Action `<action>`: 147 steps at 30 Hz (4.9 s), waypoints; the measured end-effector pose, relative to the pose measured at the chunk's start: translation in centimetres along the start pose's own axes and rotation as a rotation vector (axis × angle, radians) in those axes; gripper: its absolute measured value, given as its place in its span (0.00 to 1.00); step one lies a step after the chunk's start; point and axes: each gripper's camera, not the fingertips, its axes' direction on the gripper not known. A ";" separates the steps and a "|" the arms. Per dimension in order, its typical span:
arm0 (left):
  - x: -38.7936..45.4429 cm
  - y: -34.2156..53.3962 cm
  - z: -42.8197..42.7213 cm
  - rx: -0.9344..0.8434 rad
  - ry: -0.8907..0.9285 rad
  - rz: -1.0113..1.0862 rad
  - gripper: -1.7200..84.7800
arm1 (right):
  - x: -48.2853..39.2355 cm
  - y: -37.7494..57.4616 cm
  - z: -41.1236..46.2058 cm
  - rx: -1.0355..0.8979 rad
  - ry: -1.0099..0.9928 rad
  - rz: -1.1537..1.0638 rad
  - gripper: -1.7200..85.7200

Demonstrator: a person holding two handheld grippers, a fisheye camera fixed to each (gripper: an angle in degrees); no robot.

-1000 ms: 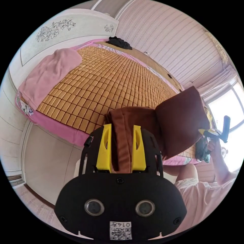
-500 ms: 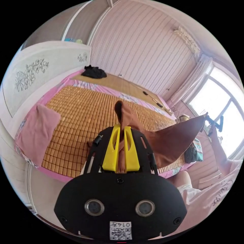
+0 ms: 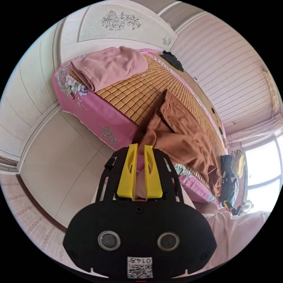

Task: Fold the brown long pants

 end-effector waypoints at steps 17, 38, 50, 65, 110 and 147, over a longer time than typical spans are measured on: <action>13.6 -5.6 7.3 -0.199 0.084 0.264 0.09 | -19.7 -8.5 16.4 -0.198 0.301 -0.393 0.04; 17.8 -17.3 13.2 -0.187 -0.183 0.217 0.18 | -7.8 -11.2 6.3 0.020 0.191 -0.218 0.18; 22.6 -16.5 19.0 -0.147 -0.307 0.310 0.20 | -7.5 -16.8 16.0 -0.078 0.235 -0.202 0.09; 27.2 -21.6 16.0 -0.054 -0.439 0.402 0.09 | -24.5 -25.7 12.7 0.008 0.162 -0.552 0.06; 55.8 12.2 28.6 -0.344 -0.174 1.042 0.01 | -13.0 -12.8 12.1 -0.242 0.112 -0.405 0.04; 59.9 18.9 26.2 -0.298 0.003 1.172 0.02 | 1.7 0.1 -4.6 -0.226 0.019 -0.330 0.05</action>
